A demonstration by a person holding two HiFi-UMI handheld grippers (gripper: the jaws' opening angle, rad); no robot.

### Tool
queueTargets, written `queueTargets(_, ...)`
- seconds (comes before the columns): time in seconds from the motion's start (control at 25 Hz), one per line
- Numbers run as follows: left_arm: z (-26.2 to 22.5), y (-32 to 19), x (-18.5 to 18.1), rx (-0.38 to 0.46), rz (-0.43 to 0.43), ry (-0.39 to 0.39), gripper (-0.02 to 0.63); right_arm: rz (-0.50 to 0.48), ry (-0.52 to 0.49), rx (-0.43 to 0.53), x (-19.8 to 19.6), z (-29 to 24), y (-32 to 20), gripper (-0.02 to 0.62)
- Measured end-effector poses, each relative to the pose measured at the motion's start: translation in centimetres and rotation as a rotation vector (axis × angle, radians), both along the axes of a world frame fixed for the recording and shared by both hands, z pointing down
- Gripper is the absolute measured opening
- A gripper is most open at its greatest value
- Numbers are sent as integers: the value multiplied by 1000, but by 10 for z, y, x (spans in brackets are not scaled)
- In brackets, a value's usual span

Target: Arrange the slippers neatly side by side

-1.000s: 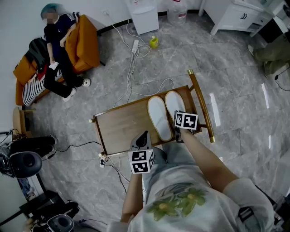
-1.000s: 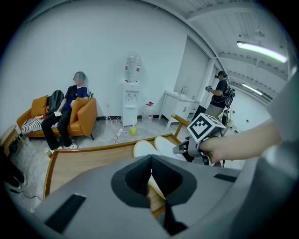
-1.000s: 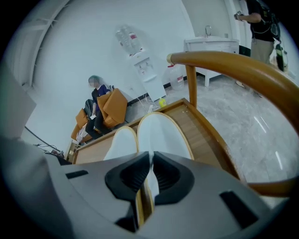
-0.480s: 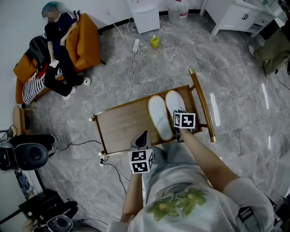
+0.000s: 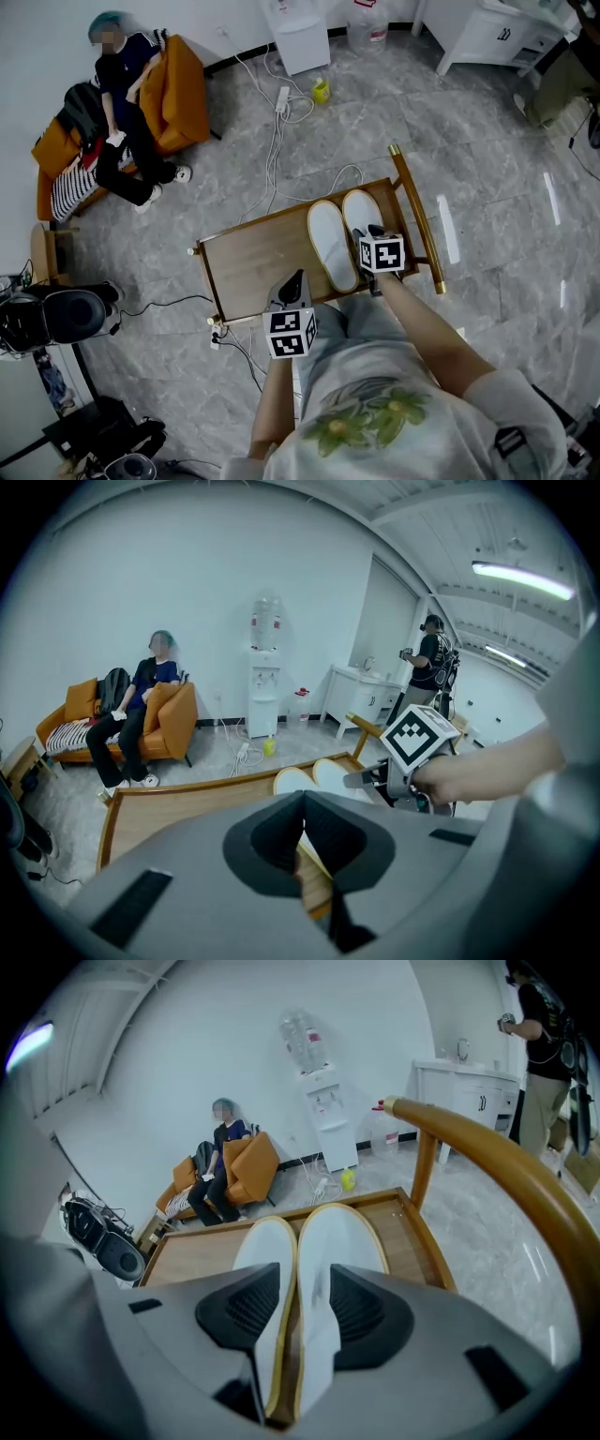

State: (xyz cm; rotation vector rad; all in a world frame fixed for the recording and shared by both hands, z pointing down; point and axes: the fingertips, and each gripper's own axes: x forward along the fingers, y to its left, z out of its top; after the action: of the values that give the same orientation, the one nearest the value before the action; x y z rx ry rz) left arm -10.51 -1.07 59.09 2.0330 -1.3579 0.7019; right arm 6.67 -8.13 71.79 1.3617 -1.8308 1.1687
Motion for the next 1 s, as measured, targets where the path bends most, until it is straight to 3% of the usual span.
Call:
queueTargets(0.32,-26,-8,17,40,-11,88,17,-39,-41,121,-4,-43,-6,181)
queueTargets(0.6,-42,-15,29,73,8,117,17,-55,-108,221,-4,-91,-2,181)
queueTargets(1.0,-84,-22,40,152,19,155,17,-194,-188,363,-10,-160,22,179)
